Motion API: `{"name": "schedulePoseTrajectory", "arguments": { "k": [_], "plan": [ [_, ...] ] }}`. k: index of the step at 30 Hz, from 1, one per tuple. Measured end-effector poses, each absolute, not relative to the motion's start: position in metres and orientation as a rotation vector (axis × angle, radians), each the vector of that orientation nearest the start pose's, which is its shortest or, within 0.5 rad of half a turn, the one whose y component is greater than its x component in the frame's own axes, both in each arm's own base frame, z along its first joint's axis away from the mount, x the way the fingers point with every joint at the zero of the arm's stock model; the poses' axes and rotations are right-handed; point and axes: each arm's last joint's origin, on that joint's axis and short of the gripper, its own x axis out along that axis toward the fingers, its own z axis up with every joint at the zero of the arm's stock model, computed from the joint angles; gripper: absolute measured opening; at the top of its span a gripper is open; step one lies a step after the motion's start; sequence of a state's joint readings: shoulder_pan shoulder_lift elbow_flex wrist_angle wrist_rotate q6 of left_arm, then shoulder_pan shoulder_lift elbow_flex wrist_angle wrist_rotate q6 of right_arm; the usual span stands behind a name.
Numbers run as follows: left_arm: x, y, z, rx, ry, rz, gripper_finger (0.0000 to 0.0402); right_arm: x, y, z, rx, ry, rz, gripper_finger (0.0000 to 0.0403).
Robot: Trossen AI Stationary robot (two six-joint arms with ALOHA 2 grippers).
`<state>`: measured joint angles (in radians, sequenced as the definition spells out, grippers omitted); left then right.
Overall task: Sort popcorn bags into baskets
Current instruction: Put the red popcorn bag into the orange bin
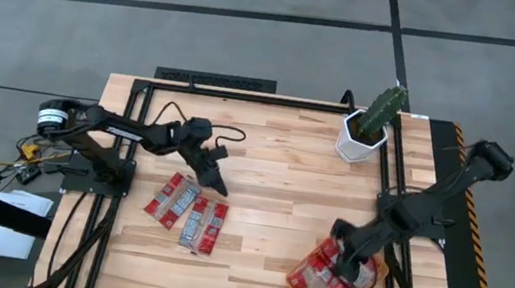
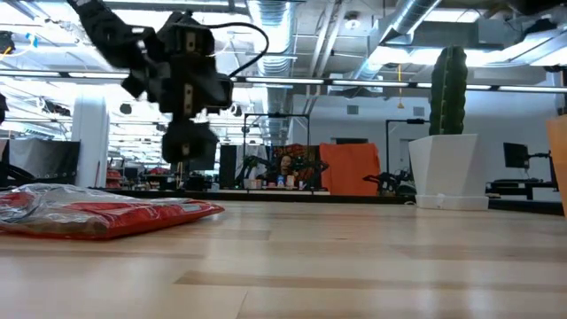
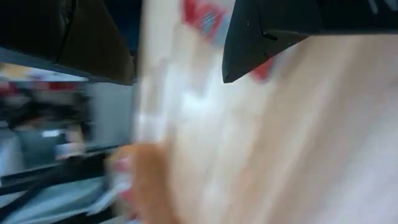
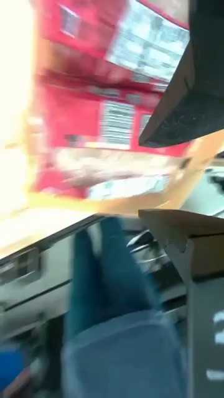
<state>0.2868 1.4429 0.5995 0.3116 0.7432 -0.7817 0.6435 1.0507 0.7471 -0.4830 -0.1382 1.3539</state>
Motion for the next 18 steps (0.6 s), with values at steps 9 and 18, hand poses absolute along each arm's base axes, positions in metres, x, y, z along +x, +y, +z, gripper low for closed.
{"name": "schedulePoseTrajectory", "arguments": {
  "k": [9, 18],
  "plan": [
    [0.226, 0.041, 0.225, -0.688, 0.932, 0.277, 0.0233, 0.162, 0.107, 0.264, 0.958, 0.883, 0.015, 0.0171],
    [0.163, 0.02, 0.21, -0.816, 0.939, 0.51, 0.0252, 0.174, 0.104, 0.256, 0.836, 0.818, -0.062, 0.0183]
  ]
}}
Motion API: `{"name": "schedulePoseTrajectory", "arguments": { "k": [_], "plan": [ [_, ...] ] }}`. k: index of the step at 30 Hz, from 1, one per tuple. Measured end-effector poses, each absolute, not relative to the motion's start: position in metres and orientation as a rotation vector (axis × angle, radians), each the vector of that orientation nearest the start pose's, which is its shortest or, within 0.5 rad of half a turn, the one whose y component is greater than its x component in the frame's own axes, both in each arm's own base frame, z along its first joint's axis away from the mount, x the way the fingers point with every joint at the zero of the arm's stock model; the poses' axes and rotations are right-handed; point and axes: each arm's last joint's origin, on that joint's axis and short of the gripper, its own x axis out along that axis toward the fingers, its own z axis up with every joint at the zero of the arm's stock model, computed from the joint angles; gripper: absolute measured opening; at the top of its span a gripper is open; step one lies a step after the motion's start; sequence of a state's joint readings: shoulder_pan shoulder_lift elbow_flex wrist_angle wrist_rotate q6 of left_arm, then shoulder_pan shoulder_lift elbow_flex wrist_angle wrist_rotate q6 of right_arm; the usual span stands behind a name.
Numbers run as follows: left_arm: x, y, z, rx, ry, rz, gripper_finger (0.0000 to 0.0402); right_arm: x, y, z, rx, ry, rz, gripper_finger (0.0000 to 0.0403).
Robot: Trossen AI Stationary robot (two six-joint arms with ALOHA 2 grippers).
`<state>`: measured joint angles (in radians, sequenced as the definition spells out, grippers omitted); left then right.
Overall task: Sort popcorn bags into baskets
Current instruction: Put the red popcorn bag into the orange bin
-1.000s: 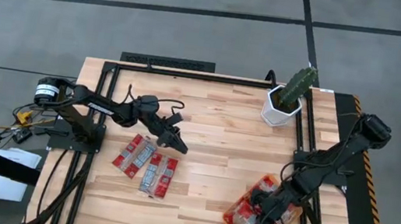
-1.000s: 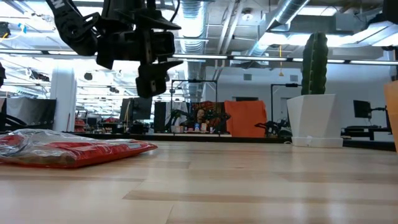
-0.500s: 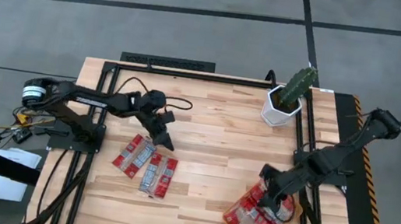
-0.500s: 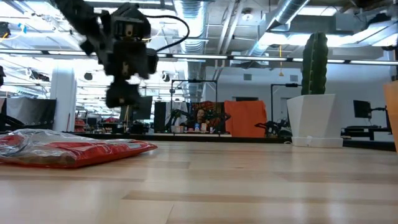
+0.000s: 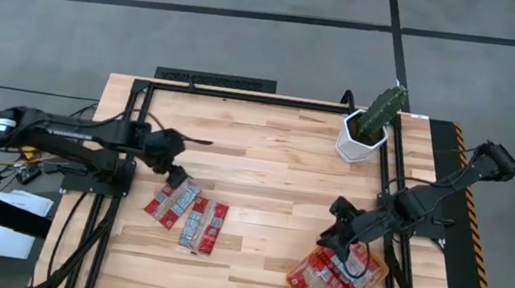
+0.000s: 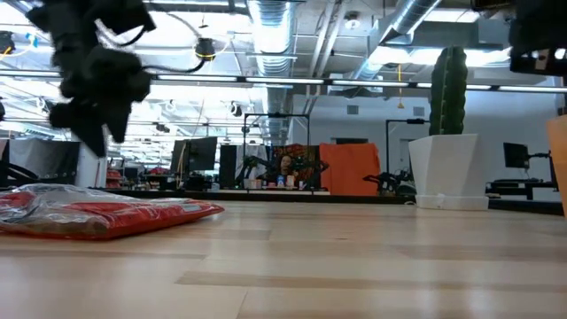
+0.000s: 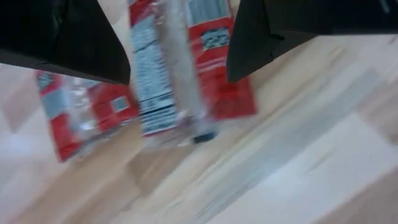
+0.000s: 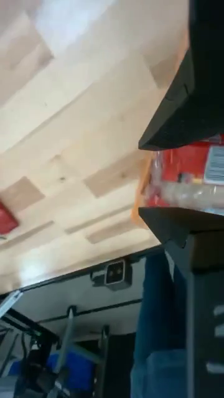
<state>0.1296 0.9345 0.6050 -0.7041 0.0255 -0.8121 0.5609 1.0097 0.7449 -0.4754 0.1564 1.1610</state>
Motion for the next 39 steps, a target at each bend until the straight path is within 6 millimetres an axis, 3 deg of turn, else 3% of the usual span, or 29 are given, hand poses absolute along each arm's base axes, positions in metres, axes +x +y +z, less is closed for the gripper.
{"name": "schedulePoseTrajectory", "arguments": {
  "k": [9, 22, 26, 34, 39],
  "plan": [
    [0.131, 0.015, 0.167, -0.914, 0.98, 0.633, 0.027, 0.191, 0.106, 0.248, 0.832, 0.801, -0.085, 0.0202],
    [0.134, -0.003, 0.127, -0.993, 0.982, 0.588, 0.0261, 0.206, 0.114, 0.233, 0.829, 0.821, -0.105, 0.0195],
    [0.133, -0.003, 0.12, -1.022, 0.968, 0.595, 0.0206, 0.211, 0.114, 0.229, 0.83, 0.823, -0.122, 0.0186],
    [0.137, -0.003, 0.12, -1.02, 0.933, 0.556, 0.0019, 0.217, 0.104, 0.23, 0.823, 0.785, -0.158, 0.0167],
    [0.139, -0.003, 0.121, -1.025, 0.894, 0.551, 0.0007, 0.222, 0.099, 0.233, 0.78, 0.735, -0.138, 0.0159]
  ]
}}
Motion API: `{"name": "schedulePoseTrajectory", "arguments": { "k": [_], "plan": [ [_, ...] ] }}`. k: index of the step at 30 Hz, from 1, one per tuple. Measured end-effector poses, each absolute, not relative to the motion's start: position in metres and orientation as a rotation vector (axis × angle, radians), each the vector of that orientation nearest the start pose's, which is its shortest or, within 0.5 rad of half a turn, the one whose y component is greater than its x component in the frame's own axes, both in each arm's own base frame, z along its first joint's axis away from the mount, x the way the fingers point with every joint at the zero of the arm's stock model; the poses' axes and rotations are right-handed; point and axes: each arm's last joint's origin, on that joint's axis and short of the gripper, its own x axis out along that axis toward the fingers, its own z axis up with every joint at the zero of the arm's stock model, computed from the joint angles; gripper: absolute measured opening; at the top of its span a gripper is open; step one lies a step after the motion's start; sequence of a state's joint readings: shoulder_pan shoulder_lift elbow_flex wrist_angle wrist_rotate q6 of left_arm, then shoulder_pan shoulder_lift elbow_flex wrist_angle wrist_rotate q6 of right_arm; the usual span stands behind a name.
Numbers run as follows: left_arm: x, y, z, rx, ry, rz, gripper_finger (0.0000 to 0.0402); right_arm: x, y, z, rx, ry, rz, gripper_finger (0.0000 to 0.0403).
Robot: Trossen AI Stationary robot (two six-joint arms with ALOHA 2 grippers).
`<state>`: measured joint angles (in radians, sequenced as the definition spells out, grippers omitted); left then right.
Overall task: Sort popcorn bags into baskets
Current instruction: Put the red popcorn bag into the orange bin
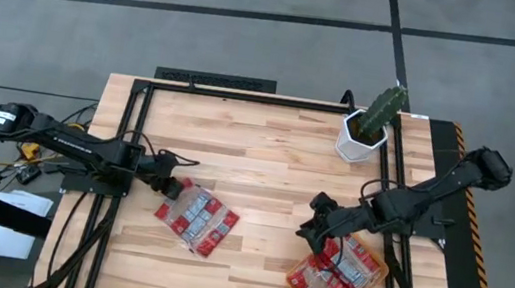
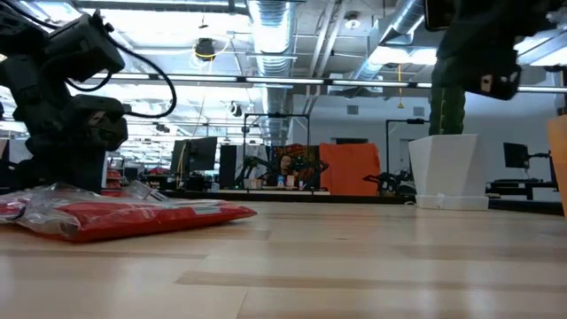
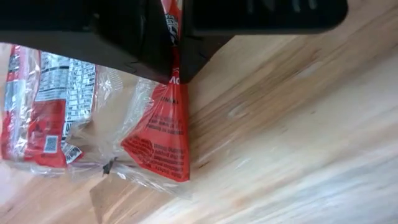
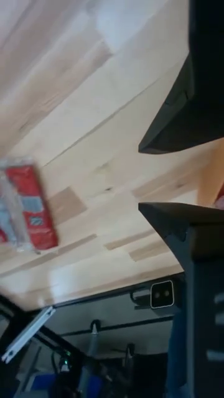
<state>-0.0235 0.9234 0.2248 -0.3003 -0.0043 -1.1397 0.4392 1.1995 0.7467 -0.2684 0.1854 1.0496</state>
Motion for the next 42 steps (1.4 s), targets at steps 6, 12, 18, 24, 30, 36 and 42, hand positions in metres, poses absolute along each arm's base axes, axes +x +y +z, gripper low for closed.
{"name": "schedulePoseTrajectory", "arguments": {
  "k": [6, 12, 18, 24, 30, 36, 42],
  "plan": [
    [0.158, -0.003, 0.143, -1.075, 0.647, 0.411, 0.0, 0.236, 0.086, 0.243, 0.723, 0.588, -0.11, 0.016],
    [0.173, 0.0, 0.191, -0.884, 0.434, 0.338, 0.0, 0.248, 0.068, 0.255, 0.669, 0.438, -0.103, 0.0173],
    [0.187, 0.003, 0.244, -0.629, 0.196, 0.299, 0.0, 0.257, 0.05, 0.267, 0.583, 0.281, -0.131, 0.0194],
    [0.191, 0.007, 0.301, -0.395, 0.045, 0.288, 0.0, 0.261, 0.041, 0.281, 0.385, 0.109, -0.253, 0.0231],
    [0.195, 0.007, 0.328, -0.18, 0.114, 0.306, 0.0, 0.265, 0.027, 0.297, 0.4, 0.029, -0.296, 0.0257],
    [0.2, 0.009, 0.322, -0.041, 0.265, 0.362, 0.0, 0.266, 0.025, 0.301, 0.3, 0.081, -0.308, 0.026],
    [0.215, 0.009, 0.28, -0.176, 0.49, 0.413, 0.0002, 0.27, 0.031, 0.281, 0.324, 0.228, -0.318, 0.026]
  ]
}}
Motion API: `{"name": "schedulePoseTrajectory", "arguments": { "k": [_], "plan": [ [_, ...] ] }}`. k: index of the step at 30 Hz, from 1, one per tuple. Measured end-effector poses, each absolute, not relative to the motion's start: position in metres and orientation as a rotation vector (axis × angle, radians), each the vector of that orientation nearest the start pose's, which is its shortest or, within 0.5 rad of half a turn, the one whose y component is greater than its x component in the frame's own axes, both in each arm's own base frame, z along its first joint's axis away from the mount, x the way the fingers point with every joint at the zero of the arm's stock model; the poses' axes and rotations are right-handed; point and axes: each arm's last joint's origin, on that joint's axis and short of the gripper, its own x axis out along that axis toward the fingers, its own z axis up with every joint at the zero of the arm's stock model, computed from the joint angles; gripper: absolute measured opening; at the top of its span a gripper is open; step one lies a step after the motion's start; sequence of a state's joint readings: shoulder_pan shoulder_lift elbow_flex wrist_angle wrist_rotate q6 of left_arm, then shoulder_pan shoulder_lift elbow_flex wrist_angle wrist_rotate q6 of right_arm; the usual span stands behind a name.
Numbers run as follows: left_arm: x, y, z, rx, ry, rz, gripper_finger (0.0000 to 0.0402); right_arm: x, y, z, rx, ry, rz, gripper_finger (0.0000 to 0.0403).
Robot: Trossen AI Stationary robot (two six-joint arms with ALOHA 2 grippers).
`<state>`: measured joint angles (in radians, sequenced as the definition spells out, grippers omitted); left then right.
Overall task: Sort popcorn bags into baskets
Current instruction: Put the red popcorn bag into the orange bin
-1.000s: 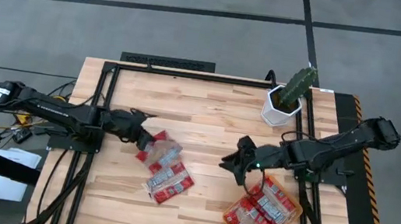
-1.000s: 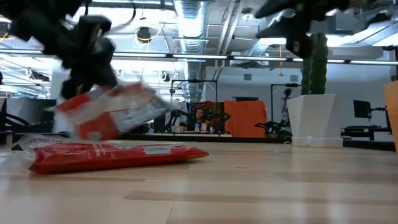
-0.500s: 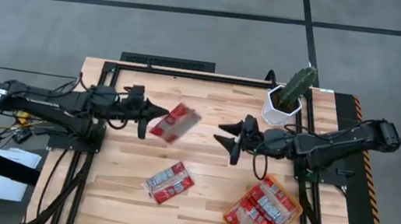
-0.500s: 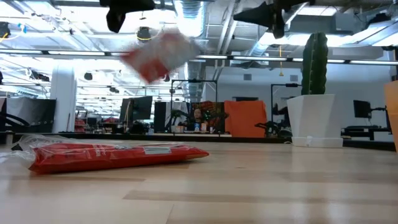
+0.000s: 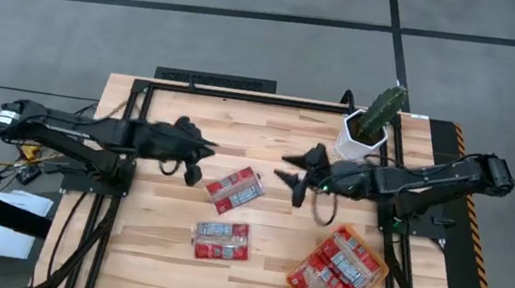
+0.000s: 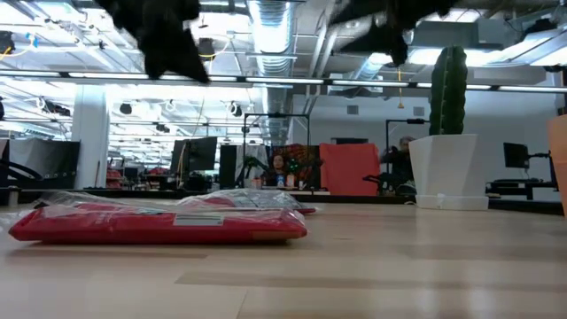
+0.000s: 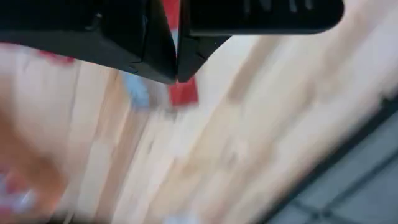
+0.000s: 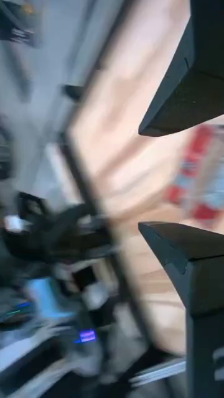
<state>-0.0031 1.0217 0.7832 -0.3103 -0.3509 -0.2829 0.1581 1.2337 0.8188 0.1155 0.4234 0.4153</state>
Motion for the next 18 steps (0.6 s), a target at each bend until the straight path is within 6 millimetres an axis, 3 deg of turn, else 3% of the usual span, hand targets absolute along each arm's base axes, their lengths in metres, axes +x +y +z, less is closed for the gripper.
{"name": "schedulePoseTrajectory", "arguments": {
  "k": [4, 8, 18],
  "plan": [
    [0.23, 0.008, 0.245, -0.202, 0.613, 0.371, 0.0033, 0.281, 0.039, 0.25, 0.337, 0.382, -0.337, 0.026],
    [0.245, 0.007, 0.219, -0.235, 0.739, 0.307, 0.0094, 0.292, 0.044, 0.23, 0.393, 0.429, -0.35, 0.026],
    [0.27, 0.005, 0.159, -0.323, 0.959, 0.304, 0.0286, 0.304, 0.058, 0.209, 0.456, 0.458, -0.323, 0.026]
  ]
}}
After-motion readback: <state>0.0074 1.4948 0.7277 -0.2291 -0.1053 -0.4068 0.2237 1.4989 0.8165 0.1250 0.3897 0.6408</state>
